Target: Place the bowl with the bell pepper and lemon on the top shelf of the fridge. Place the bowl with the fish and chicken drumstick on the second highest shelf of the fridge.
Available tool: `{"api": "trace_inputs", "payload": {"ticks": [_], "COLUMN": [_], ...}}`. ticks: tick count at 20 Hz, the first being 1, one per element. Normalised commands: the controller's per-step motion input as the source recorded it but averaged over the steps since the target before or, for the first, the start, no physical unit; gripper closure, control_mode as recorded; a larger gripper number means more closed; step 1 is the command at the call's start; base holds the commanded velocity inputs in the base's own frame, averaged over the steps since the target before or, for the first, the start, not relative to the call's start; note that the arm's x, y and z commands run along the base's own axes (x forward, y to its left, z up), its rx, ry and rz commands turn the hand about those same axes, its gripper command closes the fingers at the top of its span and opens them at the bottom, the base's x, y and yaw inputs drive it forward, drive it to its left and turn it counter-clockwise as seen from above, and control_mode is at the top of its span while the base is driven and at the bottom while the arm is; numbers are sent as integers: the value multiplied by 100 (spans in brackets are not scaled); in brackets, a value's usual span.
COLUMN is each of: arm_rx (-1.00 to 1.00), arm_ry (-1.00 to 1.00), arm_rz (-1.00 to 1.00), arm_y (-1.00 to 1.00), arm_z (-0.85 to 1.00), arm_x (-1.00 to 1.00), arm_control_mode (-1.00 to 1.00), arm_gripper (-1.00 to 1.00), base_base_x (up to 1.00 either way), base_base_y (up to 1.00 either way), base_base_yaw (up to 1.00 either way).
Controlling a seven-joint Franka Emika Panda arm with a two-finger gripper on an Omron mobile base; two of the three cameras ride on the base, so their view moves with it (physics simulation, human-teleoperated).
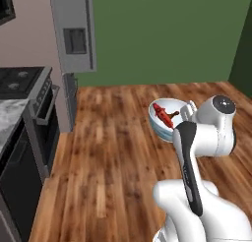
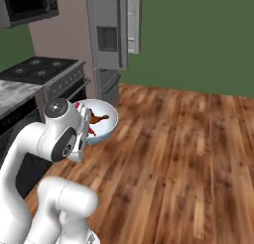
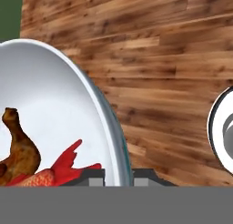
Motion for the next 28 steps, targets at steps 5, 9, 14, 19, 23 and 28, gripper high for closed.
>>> {"api": "trace_inputs", "payload": {"ticks": [5, 9, 14, 19, 23, 28], "arm_rx": [0, 0, 0, 0, 0, 0], "arm_ry": [0, 0, 0, 0, 0, 0], "arm_rz": [0, 0, 0, 0, 0, 0], "arm_y": [0, 0, 0, 0, 0, 0], "arm_z": [0, 0, 0, 0, 0, 0], "arm_x": [0, 0, 0, 0, 0, 0], "arm_control_mode": [100, 100, 100, 100, 100, 100], "arm_gripper": [100, 100, 100, 100, 100, 100], "base_base_x": [100, 100, 100, 100, 100, 100], "base_base_y": [-30, -13, -38, -61, -64, -75], "base_base_yaw": [-23, -9, -4, -11, -8, -2]}}
